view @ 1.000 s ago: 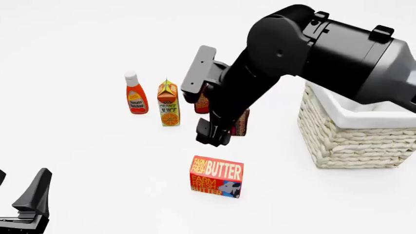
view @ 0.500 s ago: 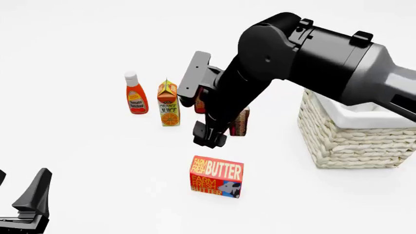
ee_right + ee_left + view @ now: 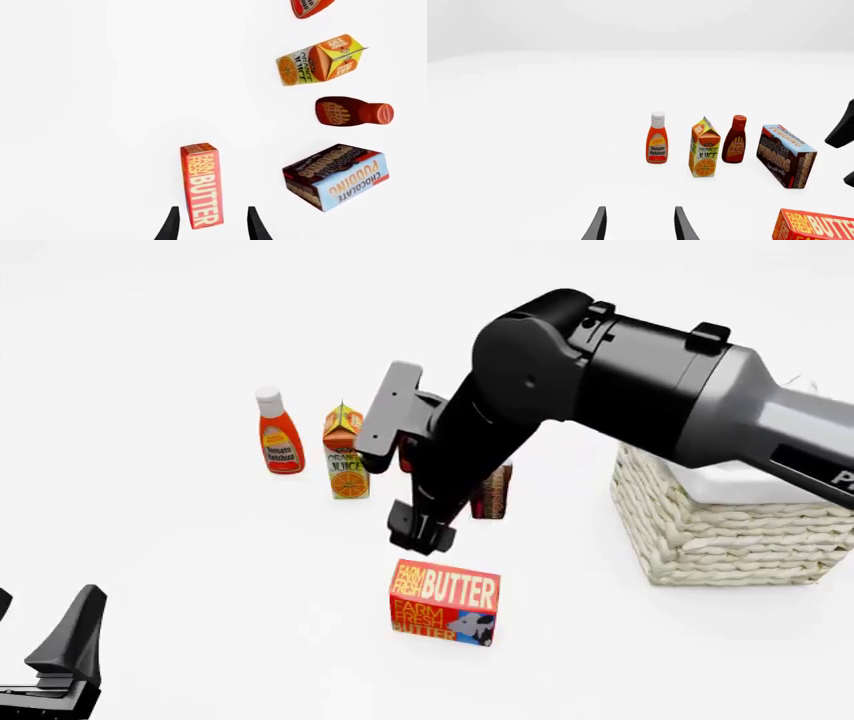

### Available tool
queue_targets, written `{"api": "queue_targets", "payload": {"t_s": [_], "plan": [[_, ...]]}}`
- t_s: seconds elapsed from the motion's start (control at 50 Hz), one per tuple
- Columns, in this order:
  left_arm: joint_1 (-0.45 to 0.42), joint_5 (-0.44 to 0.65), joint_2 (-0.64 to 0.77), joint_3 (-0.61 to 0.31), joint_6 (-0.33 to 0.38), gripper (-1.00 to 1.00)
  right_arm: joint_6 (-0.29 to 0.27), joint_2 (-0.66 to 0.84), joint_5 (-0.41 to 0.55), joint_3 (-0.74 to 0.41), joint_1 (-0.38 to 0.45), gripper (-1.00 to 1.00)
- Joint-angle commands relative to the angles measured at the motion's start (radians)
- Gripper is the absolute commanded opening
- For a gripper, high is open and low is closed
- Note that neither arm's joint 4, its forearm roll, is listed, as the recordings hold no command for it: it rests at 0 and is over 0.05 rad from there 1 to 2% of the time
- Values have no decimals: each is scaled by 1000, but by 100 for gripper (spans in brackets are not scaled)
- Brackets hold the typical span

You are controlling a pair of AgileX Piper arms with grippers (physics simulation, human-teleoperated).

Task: Pick the butter and place it in the basket.

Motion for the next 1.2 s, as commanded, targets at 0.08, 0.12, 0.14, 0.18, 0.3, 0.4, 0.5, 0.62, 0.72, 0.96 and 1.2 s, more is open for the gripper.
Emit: {"api": "queue_targets", "payload": {"t_s": [0.08, 0.12, 0.14, 0.18, 0.3, 0.4, 0.5, 0.62, 0.72, 0.96, 1.2], "plan": [[0, 0, 0, 0, 0, 100, -4, 10, -15, 28, 0, 100], [0, 0, 0, 0, 0, 100, -2, 12, -17, 30, 0, 100], [0, 0, 0, 0, 0, 100, -2, 13, -18, 32, 0, 100], [0, 0, 0, 0, 0, 100, -1, 12, -20, 39, 1, 100], [0, 0, 0, 0, 0, 100, -2, 20, -23, 36, 1, 100], [0, 0, 0, 0, 0, 100, 2, 18, -32, 49, 5, 100], [0, 0, 0, 0, 0, 100, 0, 25, -39, 53, 1, 100], [0, 0, 0, 0, 0, 100, -5, 26, -44, 66, 1, 100], [0, 0, 0, 0, 0, 100, -16, 28, -44, 70, 0, 100], [0, 0, 0, 0, 0, 100, -38, 43, -38, 53, -4, 100], [0, 0, 0, 0, 0, 100, -36, 54, -56, 65, -6, 100]]}}
